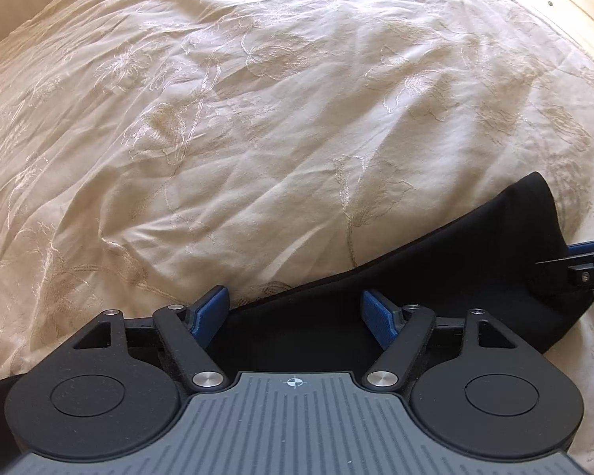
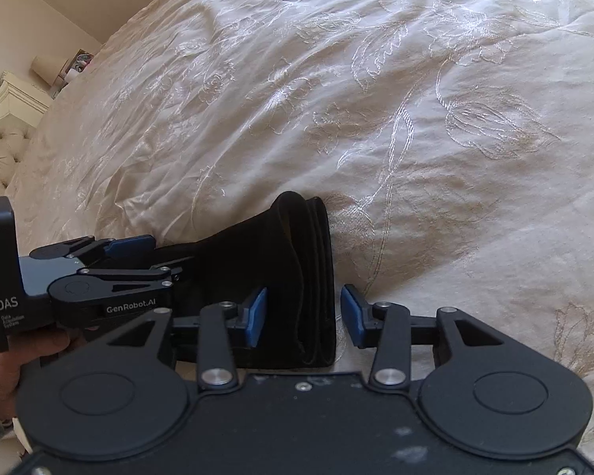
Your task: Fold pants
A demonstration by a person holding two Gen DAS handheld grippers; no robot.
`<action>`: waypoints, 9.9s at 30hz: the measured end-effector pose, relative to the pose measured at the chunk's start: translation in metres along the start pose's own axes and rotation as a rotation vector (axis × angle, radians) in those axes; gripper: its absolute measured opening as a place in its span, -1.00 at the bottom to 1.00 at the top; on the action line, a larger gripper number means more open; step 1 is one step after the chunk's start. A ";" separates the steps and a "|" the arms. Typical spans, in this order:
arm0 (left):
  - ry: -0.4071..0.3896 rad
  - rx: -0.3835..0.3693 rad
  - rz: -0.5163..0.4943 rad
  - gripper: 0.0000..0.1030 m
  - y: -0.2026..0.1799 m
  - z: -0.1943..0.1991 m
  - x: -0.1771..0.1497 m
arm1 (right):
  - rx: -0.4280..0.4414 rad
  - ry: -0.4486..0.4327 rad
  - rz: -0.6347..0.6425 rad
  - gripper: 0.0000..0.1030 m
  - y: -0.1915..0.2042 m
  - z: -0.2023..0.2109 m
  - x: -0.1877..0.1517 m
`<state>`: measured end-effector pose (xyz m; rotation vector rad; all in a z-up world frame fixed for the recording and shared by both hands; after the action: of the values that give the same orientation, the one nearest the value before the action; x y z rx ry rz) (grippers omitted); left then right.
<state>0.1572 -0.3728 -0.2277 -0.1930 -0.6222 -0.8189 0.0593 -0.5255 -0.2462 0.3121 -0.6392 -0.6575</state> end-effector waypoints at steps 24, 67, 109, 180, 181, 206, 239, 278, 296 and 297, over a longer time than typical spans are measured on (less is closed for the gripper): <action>-0.122 0.018 -0.094 0.36 -0.001 0.085 -0.020 | 0.130 -0.076 -0.134 -0.82 0.033 0.044 0.030; -0.118 0.217 0.424 0.28 0.282 0.208 -0.157 | 0.103 -0.099 0.027 -0.81 0.357 -0.044 -0.096; 0.015 0.097 0.302 0.27 0.215 0.143 -0.126 | -0.152 -0.062 0.230 -0.94 0.249 -0.047 -0.106; -0.281 0.324 0.884 -0.70 0.526 0.246 -0.277 | -0.140 0.089 0.352 -0.77 0.513 -0.103 -0.281; -0.295 0.330 0.861 -0.70 0.524 0.252 -0.271 | -0.148 0.066 0.365 -0.76 0.515 -0.097 -0.279; -0.625 0.291 0.301 -0.84 0.255 0.312 -0.052 | 0.097 -0.032 0.197 -0.73 0.375 0.007 -0.197; -0.174 -0.107 0.456 -0.25 0.133 0.176 -0.073 | -0.023 -0.230 0.219 -0.26 0.214 0.042 -0.003; 0.077 0.245 0.442 -0.09 0.262 0.132 -0.121 | -0.114 -0.023 0.239 -0.10 0.205 -0.013 -0.051; 0.109 0.177 0.549 1.00 0.287 0.092 -0.144 | -0.047 -0.045 0.198 0.38 0.199 -0.058 -0.058; 0.107 0.155 0.583 1.00 0.290 0.091 -0.148 | -0.042 -0.049 0.197 0.42 0.200 -0.060 -0.058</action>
<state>0.2528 -0.0487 -0.2198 -0.1750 -0.4888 -0.2159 0.1557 -0.3324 -0.2261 0.1916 -0.6930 -0.4899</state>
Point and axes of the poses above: each gripper's, at about its wrist camera, not at the fingertips, and z roughly against the way its jaws point, y to its left, x to its top, the point moved 6 cm from there along -z, roughly the way its jaws point, and after that the axes turned 15 degrees about -y, right-handed, at the moved point
